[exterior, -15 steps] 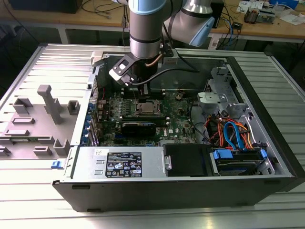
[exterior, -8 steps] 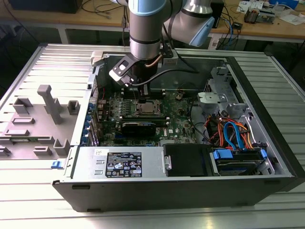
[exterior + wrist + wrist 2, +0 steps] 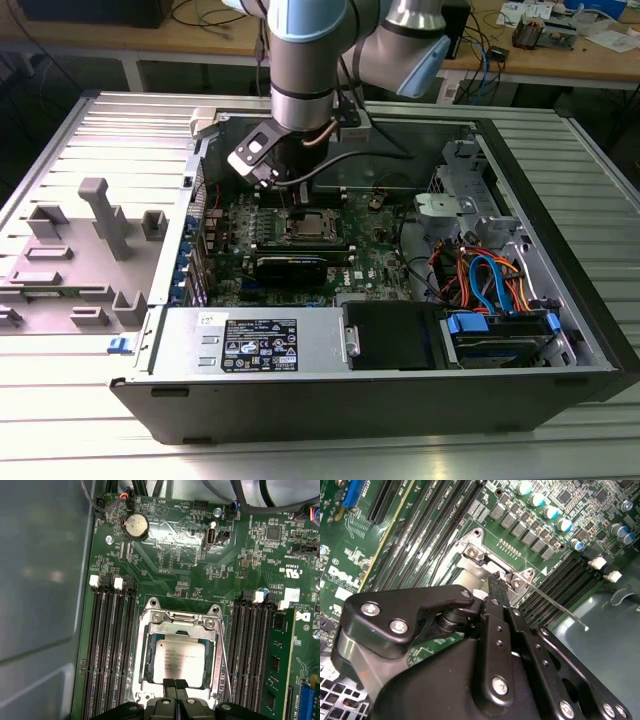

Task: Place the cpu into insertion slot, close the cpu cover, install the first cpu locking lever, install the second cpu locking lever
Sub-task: 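Close the cpu cover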

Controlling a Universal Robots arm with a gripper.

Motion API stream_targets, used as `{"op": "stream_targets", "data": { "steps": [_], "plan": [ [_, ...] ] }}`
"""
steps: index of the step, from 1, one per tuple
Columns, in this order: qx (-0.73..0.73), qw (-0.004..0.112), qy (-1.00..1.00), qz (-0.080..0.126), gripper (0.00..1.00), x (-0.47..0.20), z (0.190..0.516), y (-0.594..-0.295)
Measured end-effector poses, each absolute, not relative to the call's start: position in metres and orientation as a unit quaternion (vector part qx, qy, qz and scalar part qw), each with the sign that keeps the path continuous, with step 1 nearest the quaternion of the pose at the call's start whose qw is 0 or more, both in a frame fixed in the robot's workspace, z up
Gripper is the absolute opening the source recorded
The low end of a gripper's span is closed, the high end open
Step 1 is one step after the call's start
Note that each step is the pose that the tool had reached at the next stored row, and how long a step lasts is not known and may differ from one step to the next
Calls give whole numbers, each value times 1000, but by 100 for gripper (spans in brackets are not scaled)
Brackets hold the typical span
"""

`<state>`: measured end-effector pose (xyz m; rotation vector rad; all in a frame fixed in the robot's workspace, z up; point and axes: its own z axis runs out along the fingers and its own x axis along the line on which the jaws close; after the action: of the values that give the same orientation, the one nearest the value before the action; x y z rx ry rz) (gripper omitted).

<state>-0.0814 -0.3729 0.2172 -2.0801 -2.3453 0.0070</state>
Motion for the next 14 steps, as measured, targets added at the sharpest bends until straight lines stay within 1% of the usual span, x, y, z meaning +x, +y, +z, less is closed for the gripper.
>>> {"op": "stream_targets", "data": {
  "steps": [14],
  "plan": [
    [-664, 3, -748, 2, 11, -86, 208, -373]
  ]
}}
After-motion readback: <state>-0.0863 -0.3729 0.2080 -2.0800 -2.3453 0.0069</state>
